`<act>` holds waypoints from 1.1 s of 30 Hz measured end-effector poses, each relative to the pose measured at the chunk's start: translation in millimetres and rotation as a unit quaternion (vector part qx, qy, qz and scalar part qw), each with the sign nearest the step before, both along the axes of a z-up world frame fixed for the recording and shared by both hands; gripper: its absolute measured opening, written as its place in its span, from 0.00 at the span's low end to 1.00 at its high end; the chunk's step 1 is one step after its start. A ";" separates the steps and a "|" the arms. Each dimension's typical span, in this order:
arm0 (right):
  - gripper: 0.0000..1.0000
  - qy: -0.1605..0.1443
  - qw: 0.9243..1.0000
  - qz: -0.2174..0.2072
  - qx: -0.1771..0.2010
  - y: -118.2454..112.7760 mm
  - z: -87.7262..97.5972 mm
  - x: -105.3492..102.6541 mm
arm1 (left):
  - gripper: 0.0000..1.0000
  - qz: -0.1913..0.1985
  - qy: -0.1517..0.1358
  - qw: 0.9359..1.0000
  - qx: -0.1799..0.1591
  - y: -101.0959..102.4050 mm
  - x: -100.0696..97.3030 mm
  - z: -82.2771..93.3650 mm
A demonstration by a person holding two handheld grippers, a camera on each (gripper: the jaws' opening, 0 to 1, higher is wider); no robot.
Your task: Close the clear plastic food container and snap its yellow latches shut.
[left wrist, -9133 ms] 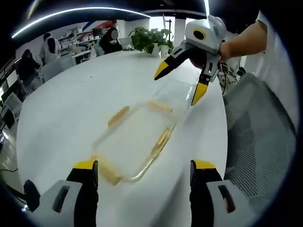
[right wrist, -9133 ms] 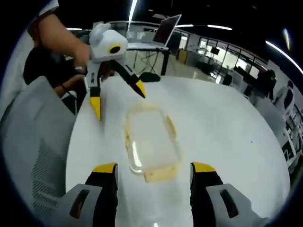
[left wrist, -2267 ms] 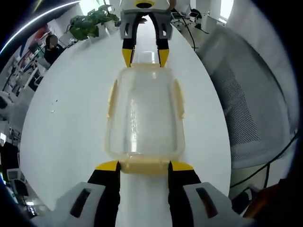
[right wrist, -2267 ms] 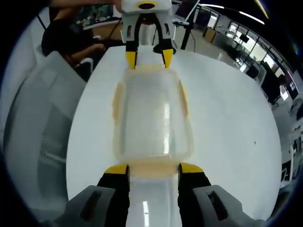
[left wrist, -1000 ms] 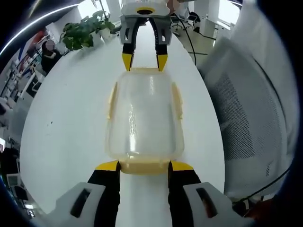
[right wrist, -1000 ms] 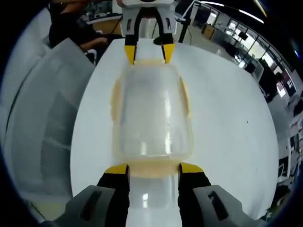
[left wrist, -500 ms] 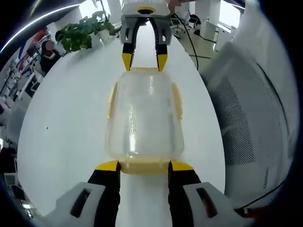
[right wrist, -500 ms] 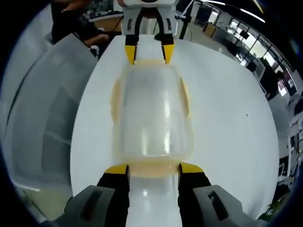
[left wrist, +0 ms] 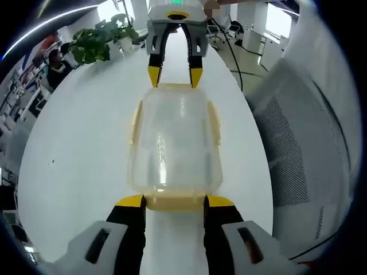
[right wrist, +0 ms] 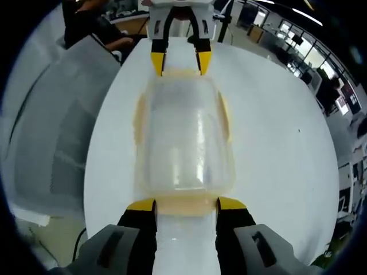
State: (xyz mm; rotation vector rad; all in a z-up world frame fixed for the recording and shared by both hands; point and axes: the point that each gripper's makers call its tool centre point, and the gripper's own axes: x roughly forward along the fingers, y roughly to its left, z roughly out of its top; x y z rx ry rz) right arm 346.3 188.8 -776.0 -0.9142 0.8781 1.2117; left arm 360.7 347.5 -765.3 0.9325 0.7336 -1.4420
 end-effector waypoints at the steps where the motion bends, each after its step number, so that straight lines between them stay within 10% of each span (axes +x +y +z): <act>1: 0.38 0.000 1.000 0.001 0.000 -1.3 -0.2 -0.2 | 0.38 0.000 0.001 1.000 -0.001 -1.1 -0.2 -0.1; 33: 0.38 0.017 1.000 0.002 0.010 -38.9 1.3 -9.5 | 0.38 0.004 0.014 1.000 -0.011 -37.7 -10.0 0.2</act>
